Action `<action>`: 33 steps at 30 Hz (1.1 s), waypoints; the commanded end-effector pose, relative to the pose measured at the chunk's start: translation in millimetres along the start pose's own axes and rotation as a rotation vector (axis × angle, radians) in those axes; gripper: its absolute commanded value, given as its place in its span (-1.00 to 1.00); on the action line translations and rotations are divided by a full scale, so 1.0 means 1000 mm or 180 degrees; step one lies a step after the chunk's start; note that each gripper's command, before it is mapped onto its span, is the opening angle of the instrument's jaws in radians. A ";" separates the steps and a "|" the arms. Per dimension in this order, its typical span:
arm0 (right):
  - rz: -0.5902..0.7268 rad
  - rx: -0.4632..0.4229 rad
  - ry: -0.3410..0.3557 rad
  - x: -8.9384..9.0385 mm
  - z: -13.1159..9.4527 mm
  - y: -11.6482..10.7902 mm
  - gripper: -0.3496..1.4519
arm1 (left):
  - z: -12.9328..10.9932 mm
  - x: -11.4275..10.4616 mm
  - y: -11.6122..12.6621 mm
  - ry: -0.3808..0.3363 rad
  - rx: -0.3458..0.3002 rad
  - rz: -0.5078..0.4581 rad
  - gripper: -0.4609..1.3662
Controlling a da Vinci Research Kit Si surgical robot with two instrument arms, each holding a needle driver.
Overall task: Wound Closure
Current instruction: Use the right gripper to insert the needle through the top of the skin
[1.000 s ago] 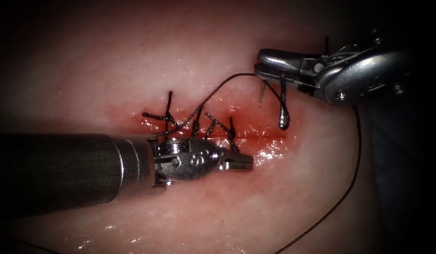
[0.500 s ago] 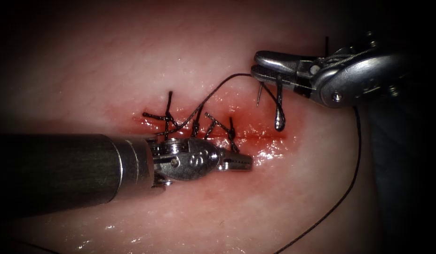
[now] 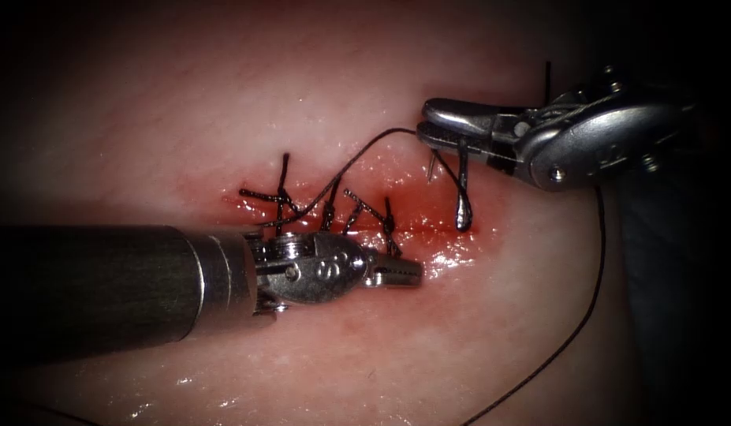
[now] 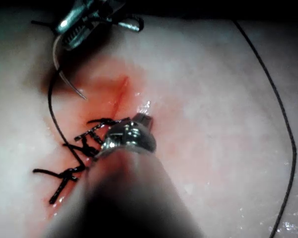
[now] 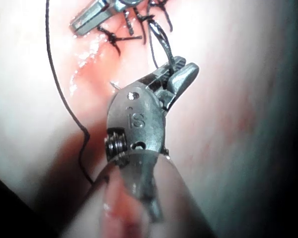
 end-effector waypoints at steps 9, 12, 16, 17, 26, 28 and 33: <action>-0.0087 0.0062 0.0022 0.0002 -0.0003 -0.0025 -1.00 | 0.0001 0.0001 -0.0001 0.0000 -0.0027 -0.0004 -0.88; -0.0108 0.0081 0.0017 0.0001 -0.0003 -0.0033 -1.00 | 0.0001 0.0001 -0.0001 0.0000 -0.0027 -0.0005 -0.88; -0.0138 0.0091 -0.0017 -0.0004 -0.0005 -0.0041 -1.00 | 0.0001 0.0001 -0.0001 0.0001 -0.0027 -0.0005 -0.88; -0.0124 0.0091 -0.0015 -0.0005 -0.0006 -0.0043 -1.00 | 0.0001 0.0001 -0.0001 0.0000 -0.0027 -0.0006 -0.88; 0.0019 0.0164 -0.0123 -0.0010 -0.0021 -0.0083 -1.00 | 0.0001 0.0002 -0.0001 0.0001 -0.0028 -0.0006 -0.88; 0.0054 0.0157 -0.0134 -0.0011 -0.0025 -0.0090 -1.00 | 0.0001 0.0002 -0.0001 0.0001 -0.0028 -0.0006 -0.88; 0.0187 0.0218 -0.0183 -0.0018 -0.0029 -0.0106 -1.00 | 0.0002 0.0003 -0.0001 0.0000 -0.0024 -0.0009 -0.88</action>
